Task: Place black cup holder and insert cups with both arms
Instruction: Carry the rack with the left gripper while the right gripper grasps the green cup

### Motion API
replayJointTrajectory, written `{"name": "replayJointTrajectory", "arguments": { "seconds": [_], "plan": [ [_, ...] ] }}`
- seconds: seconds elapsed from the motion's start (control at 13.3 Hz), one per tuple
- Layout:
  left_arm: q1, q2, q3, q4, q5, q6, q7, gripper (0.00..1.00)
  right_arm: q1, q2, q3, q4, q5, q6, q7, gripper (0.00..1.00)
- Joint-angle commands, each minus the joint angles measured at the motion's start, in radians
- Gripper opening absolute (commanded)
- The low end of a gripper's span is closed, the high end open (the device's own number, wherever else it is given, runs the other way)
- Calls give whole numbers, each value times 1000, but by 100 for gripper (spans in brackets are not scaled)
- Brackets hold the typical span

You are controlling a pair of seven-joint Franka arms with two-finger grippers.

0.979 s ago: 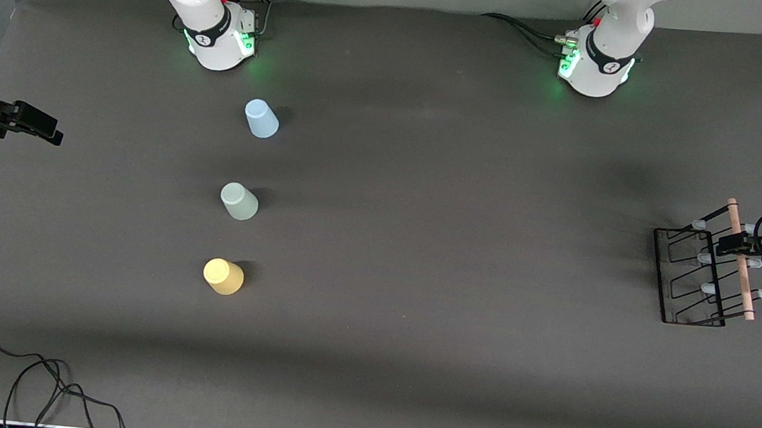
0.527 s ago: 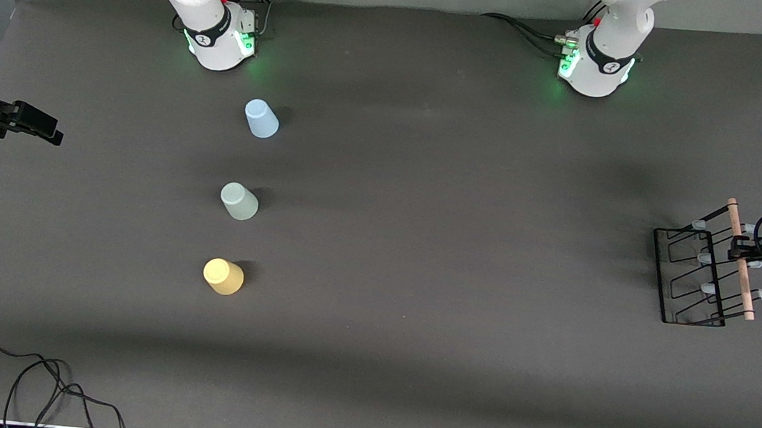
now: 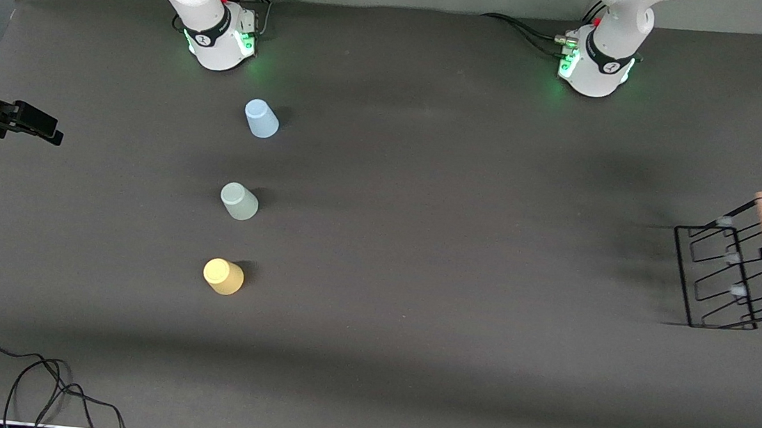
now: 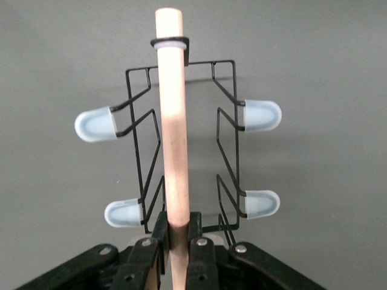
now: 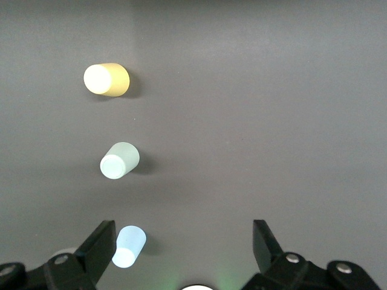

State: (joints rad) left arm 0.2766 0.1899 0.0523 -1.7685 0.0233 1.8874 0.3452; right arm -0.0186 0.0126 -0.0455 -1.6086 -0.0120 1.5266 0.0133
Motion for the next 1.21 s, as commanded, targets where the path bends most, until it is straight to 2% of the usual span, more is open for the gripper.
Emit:
{"name": "replayJointTrajectory", "arguments": {
  "seconds": [0.0,0.23,0.38,0.6,0.75,0.9,1.13],
  "plan": [
    [24,-9,-3,165,-6,-175,-11,0,2,-5,-1,7,-16,-14,-7,100],
    [-5,-24,-23,234,-17,-253,-35,0,2,-5,-1,7,-16,-23,-7,100],
    [-57,-21,-70,302,-32,-298,-89,0,2,-5,-1,7,-16,-23,-7,100],
    [-146,-17,-162,316,-62,-289,-236,0,2,-5,-1,7,-16,-25,-7,100],
    [-227,-10,-241,325,-75,-283,-447,0,2,-5,-1,7,-16,-25,-7,100],
    [-343,23,-294,372,-71,-280,-675,0,2,-5,-1,7,-16,-25,-7,100],
    [-549,124,-301,478,-71,-219,-990,0,0,-5,-1,7,-16,-25,-7,100]
  ]
}}
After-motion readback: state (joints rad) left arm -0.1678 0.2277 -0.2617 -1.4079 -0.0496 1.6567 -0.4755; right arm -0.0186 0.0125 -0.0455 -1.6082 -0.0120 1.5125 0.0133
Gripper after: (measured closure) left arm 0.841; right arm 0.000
